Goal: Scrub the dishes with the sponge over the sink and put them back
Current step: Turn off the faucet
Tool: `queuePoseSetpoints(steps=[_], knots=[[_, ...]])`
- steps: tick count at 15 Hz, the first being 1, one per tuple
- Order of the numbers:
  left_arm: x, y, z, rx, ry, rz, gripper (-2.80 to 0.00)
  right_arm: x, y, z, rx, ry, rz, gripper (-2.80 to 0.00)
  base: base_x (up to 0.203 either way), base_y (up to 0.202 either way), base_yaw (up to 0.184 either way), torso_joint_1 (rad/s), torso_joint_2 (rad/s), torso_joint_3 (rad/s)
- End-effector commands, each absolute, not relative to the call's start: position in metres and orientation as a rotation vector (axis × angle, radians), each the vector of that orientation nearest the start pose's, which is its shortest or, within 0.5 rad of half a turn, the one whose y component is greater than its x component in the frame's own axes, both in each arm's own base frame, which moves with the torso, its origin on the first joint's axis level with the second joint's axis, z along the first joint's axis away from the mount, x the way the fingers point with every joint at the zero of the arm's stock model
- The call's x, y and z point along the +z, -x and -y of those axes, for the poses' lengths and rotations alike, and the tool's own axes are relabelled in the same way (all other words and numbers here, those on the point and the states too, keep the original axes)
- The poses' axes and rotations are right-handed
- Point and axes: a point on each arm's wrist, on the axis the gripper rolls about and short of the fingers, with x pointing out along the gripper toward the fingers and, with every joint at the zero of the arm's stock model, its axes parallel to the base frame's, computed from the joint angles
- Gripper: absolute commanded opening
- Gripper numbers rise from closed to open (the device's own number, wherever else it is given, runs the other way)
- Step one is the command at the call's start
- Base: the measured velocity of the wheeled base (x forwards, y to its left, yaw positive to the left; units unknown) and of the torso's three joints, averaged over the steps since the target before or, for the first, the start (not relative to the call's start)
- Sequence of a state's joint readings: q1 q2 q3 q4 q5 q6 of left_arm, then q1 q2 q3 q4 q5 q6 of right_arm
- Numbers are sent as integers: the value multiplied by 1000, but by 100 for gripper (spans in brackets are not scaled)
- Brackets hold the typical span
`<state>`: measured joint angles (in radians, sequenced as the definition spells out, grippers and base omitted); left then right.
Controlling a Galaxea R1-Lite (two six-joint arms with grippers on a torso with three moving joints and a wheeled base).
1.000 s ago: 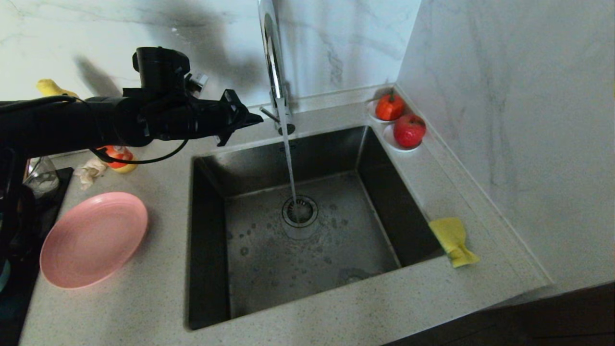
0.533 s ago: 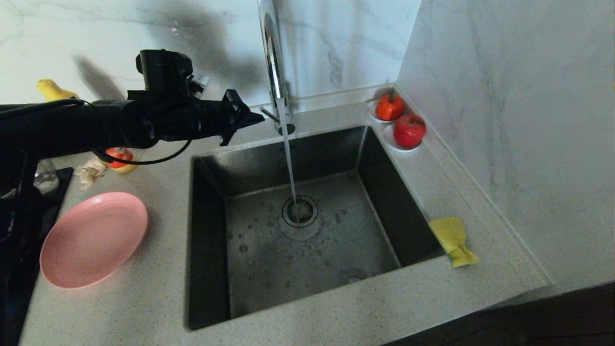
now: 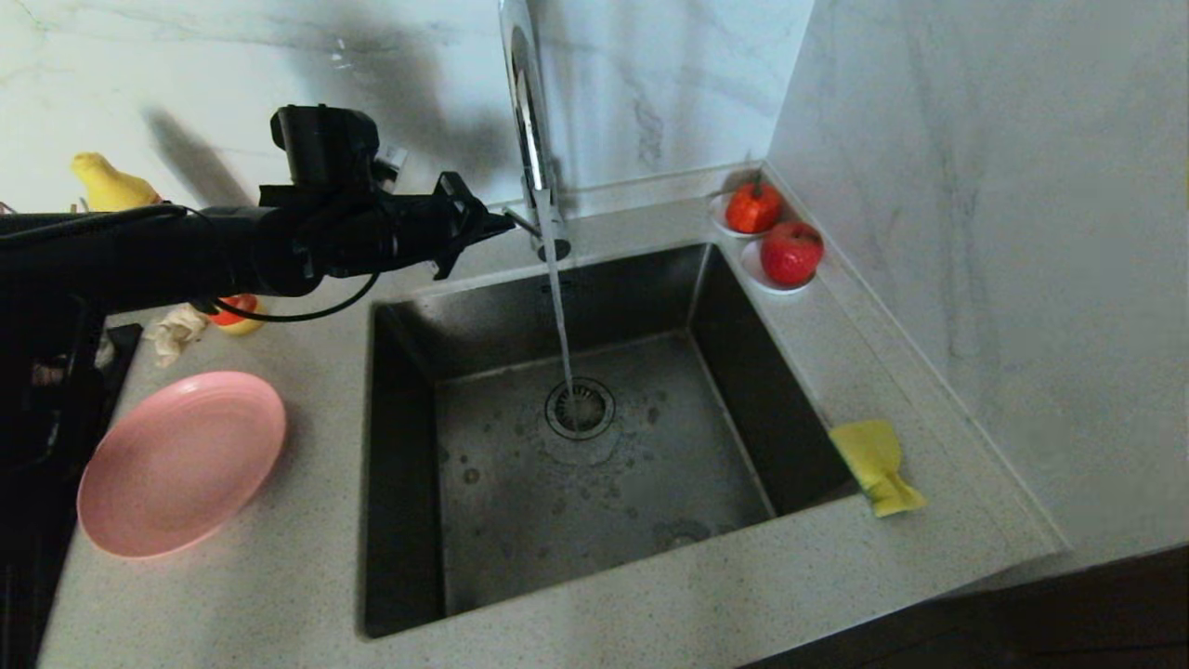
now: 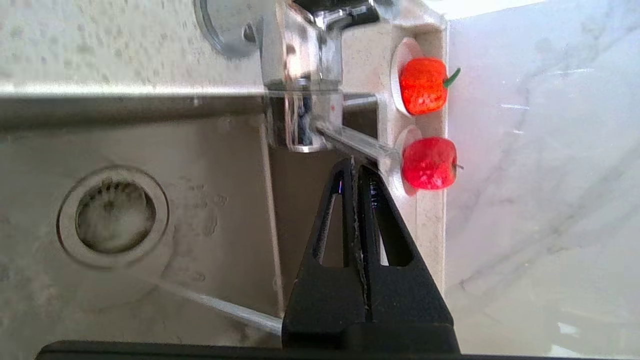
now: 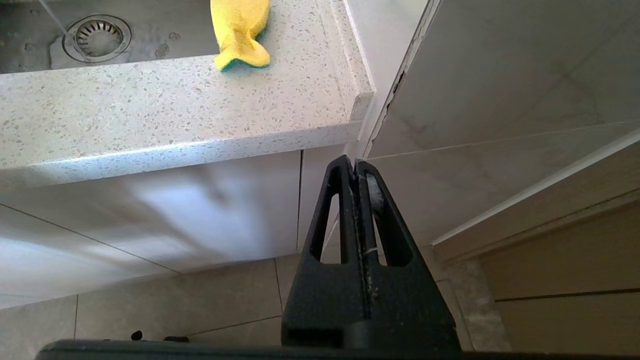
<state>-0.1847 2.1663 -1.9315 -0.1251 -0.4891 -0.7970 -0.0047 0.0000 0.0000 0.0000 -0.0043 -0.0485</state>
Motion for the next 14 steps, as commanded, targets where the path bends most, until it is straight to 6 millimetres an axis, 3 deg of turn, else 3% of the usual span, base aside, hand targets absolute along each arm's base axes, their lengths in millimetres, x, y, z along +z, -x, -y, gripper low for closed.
queuePoseSetpoints(steps=[1, 7, 14], knots=[[264, -451, 95, -597, 785, -360, -280, 76, 23, 0, -9, 49, -2, -280, 0, 0, 0, 0, 0, 0], [270, -451, 99, -631, 789, -308, -280, 76, 23, 0, -9, 49, -2, -280, 0, 0, 0, 0, 0, 0], [261, -459, 100, -599, 791, -286, -280, 76, 23, 0, -9, 49, -2, -280, 0, 0, 0, 0, 0, 0]])
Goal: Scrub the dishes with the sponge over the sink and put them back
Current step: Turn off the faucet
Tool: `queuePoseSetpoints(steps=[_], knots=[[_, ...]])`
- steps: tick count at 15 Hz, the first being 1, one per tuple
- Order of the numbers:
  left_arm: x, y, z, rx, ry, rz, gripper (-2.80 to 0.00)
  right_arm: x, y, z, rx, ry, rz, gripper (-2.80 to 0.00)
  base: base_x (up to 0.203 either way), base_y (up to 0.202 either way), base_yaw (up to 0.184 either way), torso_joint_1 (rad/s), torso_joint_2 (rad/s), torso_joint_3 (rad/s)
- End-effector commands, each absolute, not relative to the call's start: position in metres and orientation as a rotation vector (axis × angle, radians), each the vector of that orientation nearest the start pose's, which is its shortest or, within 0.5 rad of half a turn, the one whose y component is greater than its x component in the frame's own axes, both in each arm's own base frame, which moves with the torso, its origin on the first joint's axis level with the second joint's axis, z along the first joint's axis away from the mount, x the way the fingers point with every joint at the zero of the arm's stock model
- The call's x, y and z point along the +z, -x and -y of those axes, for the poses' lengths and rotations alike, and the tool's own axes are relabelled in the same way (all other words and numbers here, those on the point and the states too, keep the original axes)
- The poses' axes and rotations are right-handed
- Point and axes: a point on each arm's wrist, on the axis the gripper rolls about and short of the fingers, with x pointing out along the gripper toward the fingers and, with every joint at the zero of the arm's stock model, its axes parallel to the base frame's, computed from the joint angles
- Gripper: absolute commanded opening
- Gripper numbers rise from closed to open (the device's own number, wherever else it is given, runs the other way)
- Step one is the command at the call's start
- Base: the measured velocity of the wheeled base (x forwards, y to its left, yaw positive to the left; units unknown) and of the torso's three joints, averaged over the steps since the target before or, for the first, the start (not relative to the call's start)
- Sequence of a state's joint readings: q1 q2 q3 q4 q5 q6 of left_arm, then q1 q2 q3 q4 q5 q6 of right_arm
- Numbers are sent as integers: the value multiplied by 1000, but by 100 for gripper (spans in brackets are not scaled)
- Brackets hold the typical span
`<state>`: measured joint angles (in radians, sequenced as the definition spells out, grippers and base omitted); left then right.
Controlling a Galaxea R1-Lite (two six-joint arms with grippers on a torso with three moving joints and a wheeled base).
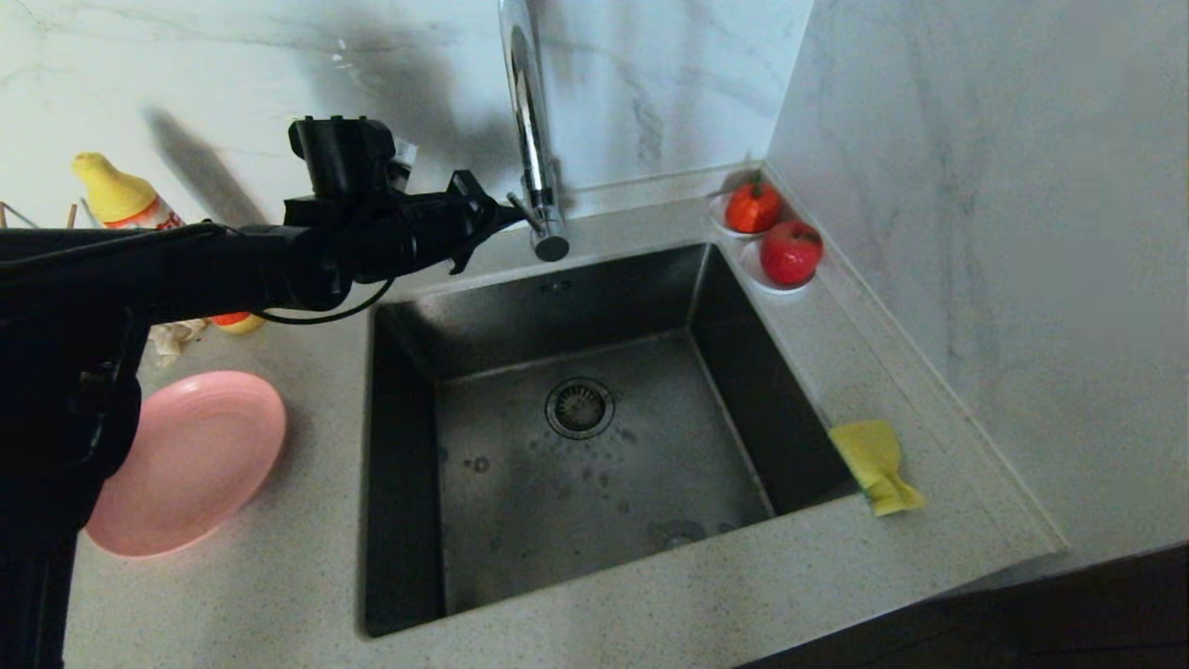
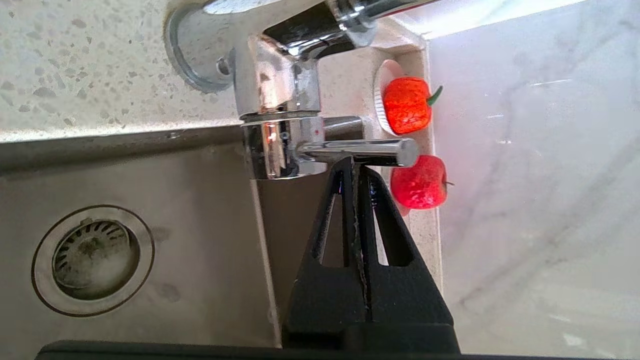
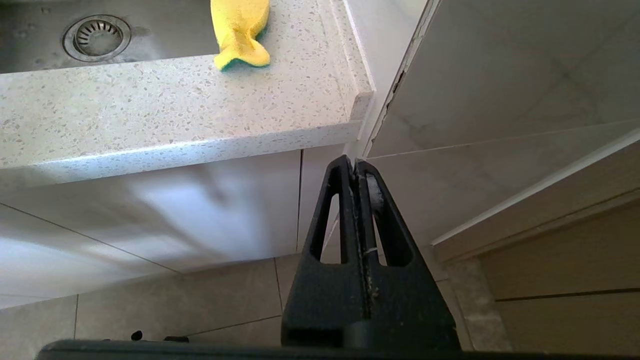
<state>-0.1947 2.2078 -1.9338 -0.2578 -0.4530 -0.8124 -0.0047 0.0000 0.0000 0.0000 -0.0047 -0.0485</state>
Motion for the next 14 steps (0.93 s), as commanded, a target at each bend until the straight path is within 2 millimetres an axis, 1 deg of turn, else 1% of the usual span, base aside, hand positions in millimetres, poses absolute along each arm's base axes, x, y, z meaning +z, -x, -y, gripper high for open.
queuePoseSetpoints(steps=[1, 2, 3, 5, 6, 8, 9, 10, 12, 13, 14], knots=[[260, -460, 100, -595, 791, -287, -280, 76, 23, 0, -9, 49, -2, -280, 0, 0, 0, 0, 0, 0], [262, -458, 100, -597, 792, -284, -280, 76, 23, 0, -9, 49, -2, -280, 0, 0, 0, 0, 0, 0], [268, -455, 99, -601, 791, -276, -280, 76, 23, 0, -9, 49, -2, -280, 0, 0, 0, 0, 0, 0], [288, -438, 96, -611, 797, -259, -280, 76, 23, 0, -9, 49, -2, -280, 0, 0, 0, 0, 0, 0], [298, -425, 94, -615, 800, -255, -280, 76, 23, 0, -9, 49, -2, -280, 0, 0, 0, 0, 0, 0], [308, -395, 88, -607, 800, -277, -280, 76, 23, 0, -9, 49, -2, -280, 0, 0, 0, 0, 0, 0], [311, -376, 84, -599, 790, -290, -280, 76, 23, 0, -9, 49, -2, -280, 0, 0, 0, 0, 0, 0], [310, -358, 80, -586, 764, -308, -280, 76, 23, 0, -9, 49, -2, -280, 0, 0, 0, 0, 0, 0], [310, -322, 67, -546, 646, -321, -280, 76, 23, 0, -9, 49, -2, -280, 0, 0, 0, 0, 0, 0], [310, -307, 62, -490, 575, -317, -280, 76, 23, 0, -9, 49, -2, -280, 0, 0, 0, 0, 0, 0], [307, -297, 57, -376, 503, -305, -280, 76, 23, 0, -9, 49, -2, -280, 0, 0, 0, 0, 0, 0]])
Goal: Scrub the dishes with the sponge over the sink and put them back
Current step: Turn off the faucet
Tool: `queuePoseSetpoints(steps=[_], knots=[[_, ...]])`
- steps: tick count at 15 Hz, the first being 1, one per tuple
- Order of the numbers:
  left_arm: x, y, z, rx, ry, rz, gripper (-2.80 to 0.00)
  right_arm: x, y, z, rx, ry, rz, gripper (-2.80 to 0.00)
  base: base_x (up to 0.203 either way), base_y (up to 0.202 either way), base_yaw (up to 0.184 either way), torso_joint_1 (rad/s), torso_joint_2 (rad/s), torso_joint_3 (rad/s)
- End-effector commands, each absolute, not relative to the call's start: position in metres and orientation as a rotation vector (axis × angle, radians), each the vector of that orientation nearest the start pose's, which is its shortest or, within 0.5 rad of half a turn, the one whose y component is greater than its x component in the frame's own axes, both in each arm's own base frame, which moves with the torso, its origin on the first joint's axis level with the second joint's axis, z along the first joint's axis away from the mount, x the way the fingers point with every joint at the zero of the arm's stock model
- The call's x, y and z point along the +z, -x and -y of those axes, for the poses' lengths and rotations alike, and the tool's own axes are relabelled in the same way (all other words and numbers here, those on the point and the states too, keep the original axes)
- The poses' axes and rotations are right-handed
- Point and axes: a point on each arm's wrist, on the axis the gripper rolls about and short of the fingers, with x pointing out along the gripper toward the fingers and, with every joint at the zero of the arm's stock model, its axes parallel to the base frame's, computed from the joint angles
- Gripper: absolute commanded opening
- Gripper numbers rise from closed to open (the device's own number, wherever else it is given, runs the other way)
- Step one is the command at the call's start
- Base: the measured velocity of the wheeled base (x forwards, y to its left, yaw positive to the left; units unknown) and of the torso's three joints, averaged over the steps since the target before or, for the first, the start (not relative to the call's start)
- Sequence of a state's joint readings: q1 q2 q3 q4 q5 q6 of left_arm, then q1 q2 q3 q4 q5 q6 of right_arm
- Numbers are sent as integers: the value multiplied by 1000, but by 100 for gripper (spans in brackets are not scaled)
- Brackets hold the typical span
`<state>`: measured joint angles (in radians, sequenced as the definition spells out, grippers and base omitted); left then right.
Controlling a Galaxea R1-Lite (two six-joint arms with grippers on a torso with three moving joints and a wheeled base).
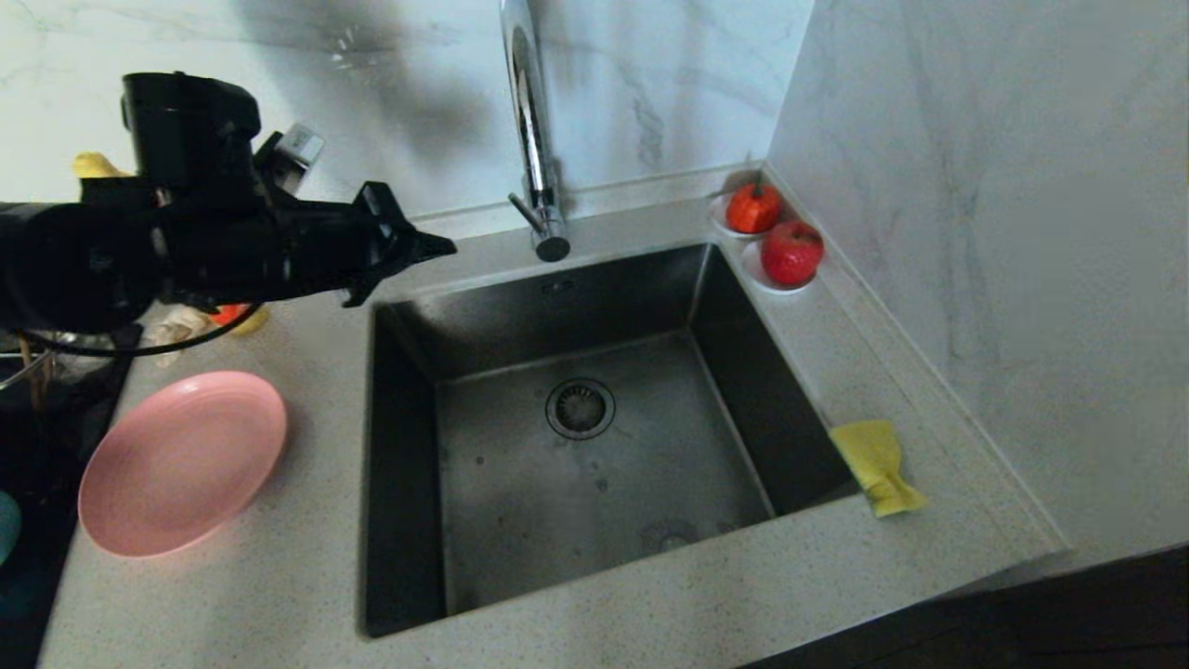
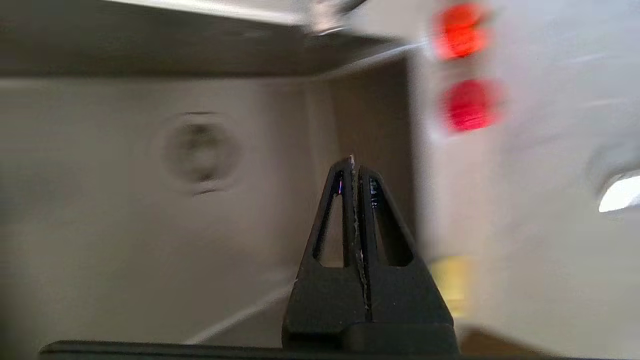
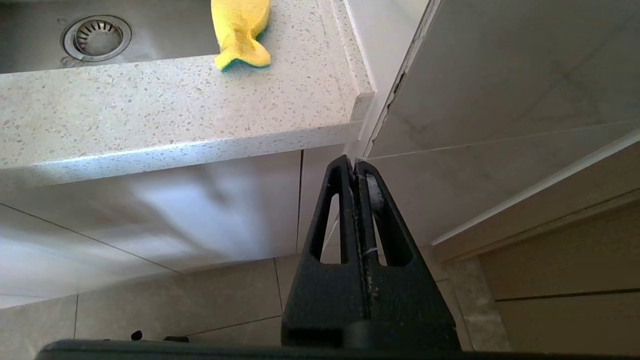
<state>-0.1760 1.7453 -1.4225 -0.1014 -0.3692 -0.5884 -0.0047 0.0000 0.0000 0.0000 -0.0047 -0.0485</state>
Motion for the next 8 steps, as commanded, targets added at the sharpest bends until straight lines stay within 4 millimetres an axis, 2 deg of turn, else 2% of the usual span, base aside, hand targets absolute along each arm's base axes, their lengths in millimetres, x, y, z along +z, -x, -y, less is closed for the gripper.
queuePoseSetpoints(steps=[1, 3, 8], knots=[[306, -285, 52, -286, 450, -291, -280, 76, 23, 0, -9, 49, -2, -280, 0, 0, 0, 0, 0, 0], [294, -260, 45, -176, 349, -298, -280, 76, 23, 0, -9, 49, -2, -280, 0, 0, 0, 0, 0, 0], [279, -186, 26, 88, 182, -237, -280, 76, 23, 0, -9, 49, -2, -280, 0, 0, 0, 0, 0, 0]])
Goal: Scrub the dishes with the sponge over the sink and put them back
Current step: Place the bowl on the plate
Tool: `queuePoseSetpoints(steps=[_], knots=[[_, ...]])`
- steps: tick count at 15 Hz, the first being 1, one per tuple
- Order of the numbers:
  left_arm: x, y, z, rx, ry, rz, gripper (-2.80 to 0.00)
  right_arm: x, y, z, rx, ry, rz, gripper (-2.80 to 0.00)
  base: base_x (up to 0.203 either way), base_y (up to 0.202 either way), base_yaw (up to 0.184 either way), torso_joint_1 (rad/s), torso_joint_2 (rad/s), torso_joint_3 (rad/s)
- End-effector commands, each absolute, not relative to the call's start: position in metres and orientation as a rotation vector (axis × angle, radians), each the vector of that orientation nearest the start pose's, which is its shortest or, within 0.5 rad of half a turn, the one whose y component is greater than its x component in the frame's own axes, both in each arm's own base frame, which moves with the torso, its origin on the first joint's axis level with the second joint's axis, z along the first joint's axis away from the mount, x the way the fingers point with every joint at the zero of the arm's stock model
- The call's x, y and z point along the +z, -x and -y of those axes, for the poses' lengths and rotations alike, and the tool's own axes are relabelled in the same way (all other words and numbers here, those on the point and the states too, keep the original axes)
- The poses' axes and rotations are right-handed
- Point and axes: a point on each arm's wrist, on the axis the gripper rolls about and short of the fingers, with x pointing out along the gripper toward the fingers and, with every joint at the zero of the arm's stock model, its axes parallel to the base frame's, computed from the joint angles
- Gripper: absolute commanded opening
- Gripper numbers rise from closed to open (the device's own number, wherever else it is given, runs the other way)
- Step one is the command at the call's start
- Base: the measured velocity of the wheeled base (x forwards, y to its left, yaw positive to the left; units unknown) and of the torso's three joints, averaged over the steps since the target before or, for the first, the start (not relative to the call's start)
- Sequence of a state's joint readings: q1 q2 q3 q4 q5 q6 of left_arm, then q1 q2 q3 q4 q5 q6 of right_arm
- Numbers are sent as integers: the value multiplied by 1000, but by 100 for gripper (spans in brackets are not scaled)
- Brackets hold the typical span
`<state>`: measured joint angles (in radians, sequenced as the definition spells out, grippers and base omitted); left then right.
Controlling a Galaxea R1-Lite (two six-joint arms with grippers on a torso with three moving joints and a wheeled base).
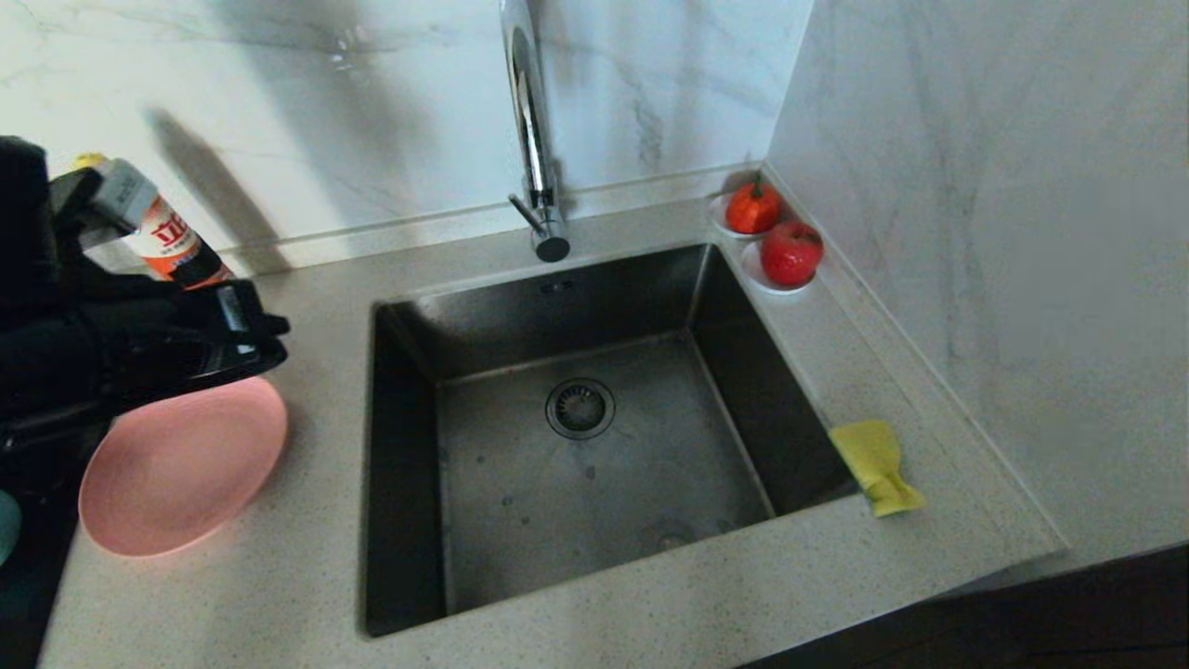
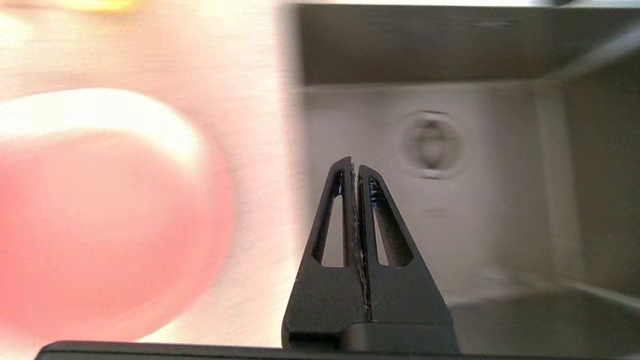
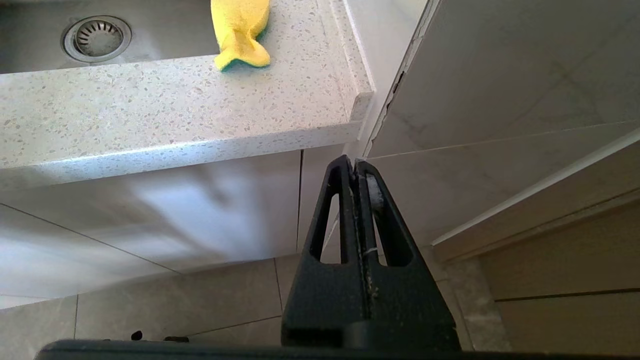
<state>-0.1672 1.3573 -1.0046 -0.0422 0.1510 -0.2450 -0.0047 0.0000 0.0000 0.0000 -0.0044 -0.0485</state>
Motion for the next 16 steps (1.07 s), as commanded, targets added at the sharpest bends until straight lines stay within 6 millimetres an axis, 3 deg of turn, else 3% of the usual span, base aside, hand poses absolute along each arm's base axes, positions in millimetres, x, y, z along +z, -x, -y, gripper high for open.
queuePoseSetpoints(steps=[1, 9, 13, 14, 16], knots=[[278, -171, 23, 126, 170, -218, -280, 76, 23, 0, -9, 49, -2, -280, 0, 0, 0, 0, 0, 0], [243, -48, -2, 287, 133, -27, -280, 76, 23, 0, -9, 49, -2, -280, 0, 0, 0, 0, 0, 0], [277, -11, -10, 415, -1, 109, -280, 76, 23, 0, -9, 49, -2, -280, 0, 0, 0, 0, 0, 0], [286, -8, -11, 427, -82, 108, -280, 76, 23, 0, -9, 49, -2, -280, 0, 0, 0, 0, 0, 0], [305, -21, -9, 437, -177, 92, -280, 76, 23, 0, -9, 49, -2, -280, 0, 0, 0, 0, 0, 0]])
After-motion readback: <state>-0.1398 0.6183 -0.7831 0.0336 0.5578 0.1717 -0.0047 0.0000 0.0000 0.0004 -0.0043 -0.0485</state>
